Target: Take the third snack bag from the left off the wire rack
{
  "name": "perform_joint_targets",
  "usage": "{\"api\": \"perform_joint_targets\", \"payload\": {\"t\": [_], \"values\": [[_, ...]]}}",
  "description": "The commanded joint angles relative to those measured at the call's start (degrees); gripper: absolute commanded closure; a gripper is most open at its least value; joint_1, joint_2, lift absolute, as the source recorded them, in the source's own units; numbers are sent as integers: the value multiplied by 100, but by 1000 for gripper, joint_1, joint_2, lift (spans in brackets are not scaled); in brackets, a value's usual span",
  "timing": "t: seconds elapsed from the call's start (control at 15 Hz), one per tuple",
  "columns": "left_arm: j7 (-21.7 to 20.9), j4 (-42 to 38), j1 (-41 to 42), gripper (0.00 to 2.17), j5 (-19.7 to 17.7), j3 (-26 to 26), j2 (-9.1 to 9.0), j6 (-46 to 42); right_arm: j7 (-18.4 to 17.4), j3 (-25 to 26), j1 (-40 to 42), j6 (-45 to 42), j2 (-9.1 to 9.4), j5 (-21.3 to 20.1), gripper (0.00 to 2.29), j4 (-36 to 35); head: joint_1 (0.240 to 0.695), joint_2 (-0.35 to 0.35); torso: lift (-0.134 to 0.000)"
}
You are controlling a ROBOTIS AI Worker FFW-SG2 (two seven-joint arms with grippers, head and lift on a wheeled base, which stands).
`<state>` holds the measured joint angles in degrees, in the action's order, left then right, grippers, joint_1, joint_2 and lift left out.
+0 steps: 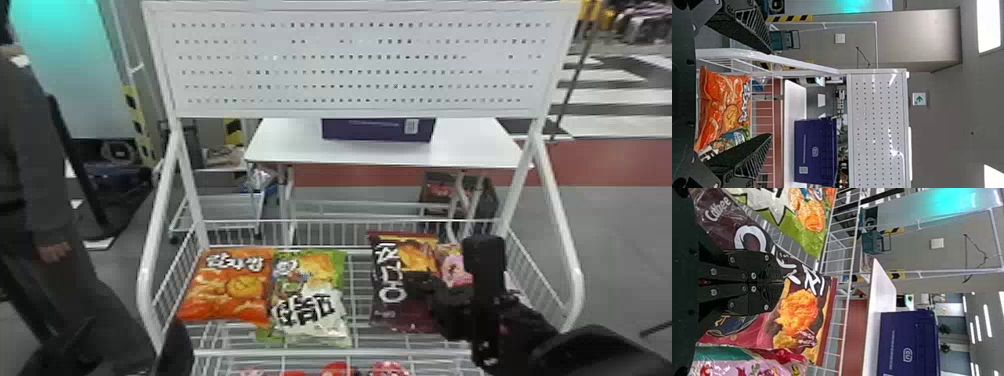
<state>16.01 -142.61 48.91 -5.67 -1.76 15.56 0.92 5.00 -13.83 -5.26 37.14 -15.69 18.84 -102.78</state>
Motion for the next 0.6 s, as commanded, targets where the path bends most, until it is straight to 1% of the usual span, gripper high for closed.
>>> {"api": "perform_joint_targets", "payload": {"t": [0.0,0.2,0.33,0.4,0.53], "values": [[-2,5,-13,144,-4,0,9,28,1,205,262,-44,-171,146,2240,-620,499,0,0],[7,-3,-22,144,-57,70,18,10,-8,653,1018,-220,-531,357,2240,-1780,499,0,0],[7,14,-66,144,-127,114,26,10,27,1093,1835,-519,-654,366,2243,-2404,499,0,0],[7,14,-75,144,-136,114,35,10,80,1453,2284,-606,-698,594,2243,-2650,499,0,0],[7,32,-136,144,-189,114,61,10,141,2033,3083,-1063,-716,832,2243,-2932,499,0,0]]}}
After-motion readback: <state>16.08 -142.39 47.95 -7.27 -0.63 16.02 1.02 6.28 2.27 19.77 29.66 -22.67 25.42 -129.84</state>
